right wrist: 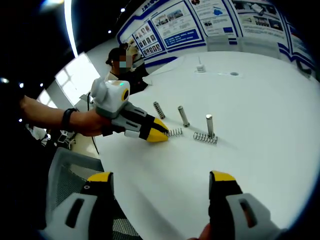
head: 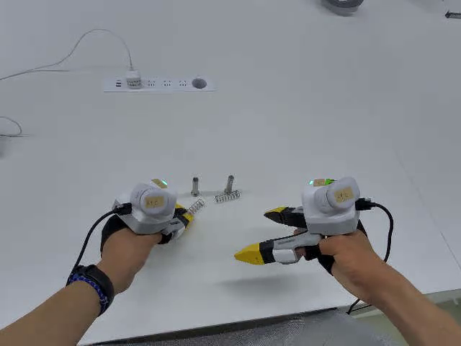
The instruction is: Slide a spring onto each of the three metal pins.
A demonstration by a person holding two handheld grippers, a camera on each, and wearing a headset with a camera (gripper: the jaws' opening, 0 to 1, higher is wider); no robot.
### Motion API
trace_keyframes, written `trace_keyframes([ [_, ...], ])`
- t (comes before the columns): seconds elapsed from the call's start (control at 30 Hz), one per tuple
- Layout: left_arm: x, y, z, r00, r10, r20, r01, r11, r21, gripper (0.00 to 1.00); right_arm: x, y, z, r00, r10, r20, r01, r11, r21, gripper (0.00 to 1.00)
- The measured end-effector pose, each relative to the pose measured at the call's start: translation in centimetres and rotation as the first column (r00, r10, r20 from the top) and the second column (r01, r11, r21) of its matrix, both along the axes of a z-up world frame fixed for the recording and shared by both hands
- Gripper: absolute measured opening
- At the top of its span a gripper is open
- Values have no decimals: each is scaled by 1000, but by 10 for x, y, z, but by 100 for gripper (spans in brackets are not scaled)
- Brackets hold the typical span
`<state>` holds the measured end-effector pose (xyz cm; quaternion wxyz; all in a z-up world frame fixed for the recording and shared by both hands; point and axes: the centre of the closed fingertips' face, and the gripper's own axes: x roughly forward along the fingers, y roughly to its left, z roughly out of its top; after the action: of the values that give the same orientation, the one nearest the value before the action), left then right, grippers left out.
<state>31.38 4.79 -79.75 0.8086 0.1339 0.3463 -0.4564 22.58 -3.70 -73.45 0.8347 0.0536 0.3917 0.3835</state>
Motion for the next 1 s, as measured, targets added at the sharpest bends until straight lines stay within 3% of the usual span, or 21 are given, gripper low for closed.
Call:
trace_keyframes([
  [0.63, -6, 28, 31, 998, 7, 55, -5, 999, -31, 11, 1, 11, 2, 1000, 16, 4, -16, 1000, 21, 79],
  [0.73, -9, 29, 43, 999, 24, 47, -20, 996, -83, 11, 0, 13, 3, 1000, 22, -2, -22, 999, 31, 79],
  [1.0, -21, 41, 73, 996, 16, 90, -6, 994, -111, 11, 2, 18, 14, 1000, 22, -4, -22, 996, 84, 78],
])
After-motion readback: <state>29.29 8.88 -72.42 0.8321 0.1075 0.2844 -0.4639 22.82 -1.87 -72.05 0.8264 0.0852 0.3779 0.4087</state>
